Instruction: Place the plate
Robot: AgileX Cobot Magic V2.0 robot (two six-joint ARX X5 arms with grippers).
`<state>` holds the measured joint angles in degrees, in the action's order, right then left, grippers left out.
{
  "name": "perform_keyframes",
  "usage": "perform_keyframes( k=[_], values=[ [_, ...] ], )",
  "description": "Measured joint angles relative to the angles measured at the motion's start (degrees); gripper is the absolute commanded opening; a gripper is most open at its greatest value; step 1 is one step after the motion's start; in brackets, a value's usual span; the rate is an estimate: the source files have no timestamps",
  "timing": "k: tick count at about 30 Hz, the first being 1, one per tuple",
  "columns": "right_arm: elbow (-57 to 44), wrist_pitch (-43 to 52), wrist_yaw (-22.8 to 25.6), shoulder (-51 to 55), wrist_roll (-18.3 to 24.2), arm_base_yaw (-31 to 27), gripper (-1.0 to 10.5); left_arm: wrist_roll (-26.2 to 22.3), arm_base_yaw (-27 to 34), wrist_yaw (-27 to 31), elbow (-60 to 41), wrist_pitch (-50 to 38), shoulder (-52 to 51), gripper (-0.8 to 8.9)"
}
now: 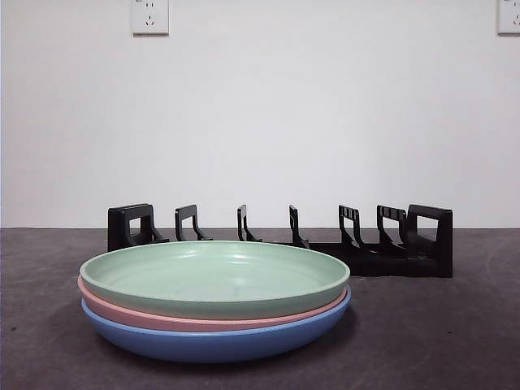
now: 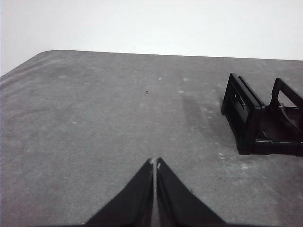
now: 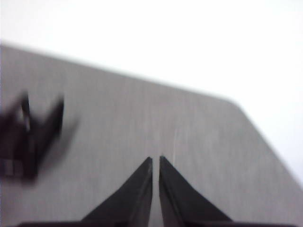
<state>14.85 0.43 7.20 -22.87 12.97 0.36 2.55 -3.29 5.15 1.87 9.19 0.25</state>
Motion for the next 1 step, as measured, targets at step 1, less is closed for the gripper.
perform_keyframes(
  k=[1],
  values=[
    [-3.04, -1.42, 0.09, 3.58, -0.11, -0.52, 0.2, 0.0, 0.0, 0.0, -0.02, 0.0, 0.0, 0.07]
  ],
)
